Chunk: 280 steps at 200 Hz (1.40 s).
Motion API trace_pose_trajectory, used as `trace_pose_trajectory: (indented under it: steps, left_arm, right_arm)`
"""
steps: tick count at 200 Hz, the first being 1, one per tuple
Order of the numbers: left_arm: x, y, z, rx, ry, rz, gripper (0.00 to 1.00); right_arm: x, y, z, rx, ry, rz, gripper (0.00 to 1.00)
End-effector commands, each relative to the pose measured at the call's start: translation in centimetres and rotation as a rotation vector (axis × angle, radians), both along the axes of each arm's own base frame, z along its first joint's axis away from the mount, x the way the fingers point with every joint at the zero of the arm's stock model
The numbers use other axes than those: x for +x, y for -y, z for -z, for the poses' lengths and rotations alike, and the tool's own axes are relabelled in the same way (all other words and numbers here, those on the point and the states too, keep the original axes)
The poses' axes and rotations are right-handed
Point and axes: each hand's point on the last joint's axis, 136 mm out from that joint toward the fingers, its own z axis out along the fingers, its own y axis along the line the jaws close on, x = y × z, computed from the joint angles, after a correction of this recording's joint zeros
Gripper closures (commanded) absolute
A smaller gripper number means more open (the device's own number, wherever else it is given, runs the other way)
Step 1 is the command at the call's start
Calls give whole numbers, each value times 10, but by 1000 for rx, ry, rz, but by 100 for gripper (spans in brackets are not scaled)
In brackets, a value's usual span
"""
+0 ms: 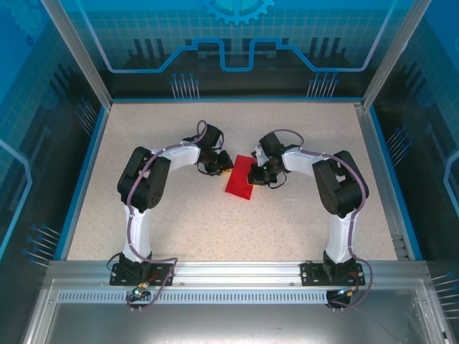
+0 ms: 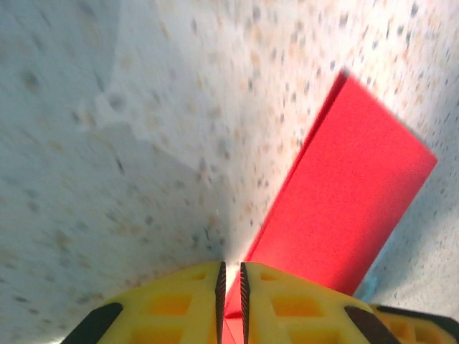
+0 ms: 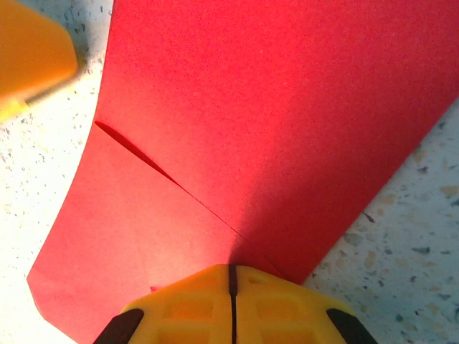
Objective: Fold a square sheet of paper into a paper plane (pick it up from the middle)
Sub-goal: Fold the triangle a second time at the center of the table.
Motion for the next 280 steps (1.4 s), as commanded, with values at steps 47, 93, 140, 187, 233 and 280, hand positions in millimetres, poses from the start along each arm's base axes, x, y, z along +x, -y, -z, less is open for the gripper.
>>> trace_pose_trajectory:
  steps: [47,93,140,187,233,280]
  left_arm:
    - [-7,24,-38,-111,63,87,83]
    - [-43,46,-21,-132,-19,147,87]
    - [-59,45,2,-116,-96,150,90]
    - [-66,29,25,-21,-143,122,92]
    - [-75,18,42,34,-193,102,94]
    - [-79,16,46,48,-209,96,94]
  right_arm:
    - [-30,44,56,-219,-140,25,94]
    - [-30,42,56,-211,-144,25,94]
    - [-29,41,57,-204,-148,28,94]
    - [-18,25,31,-101,-99,21,94]
    - [-12,-12,-30,105,52,-36,93]
    - [-33,-20,-38,88,76,-76,93]
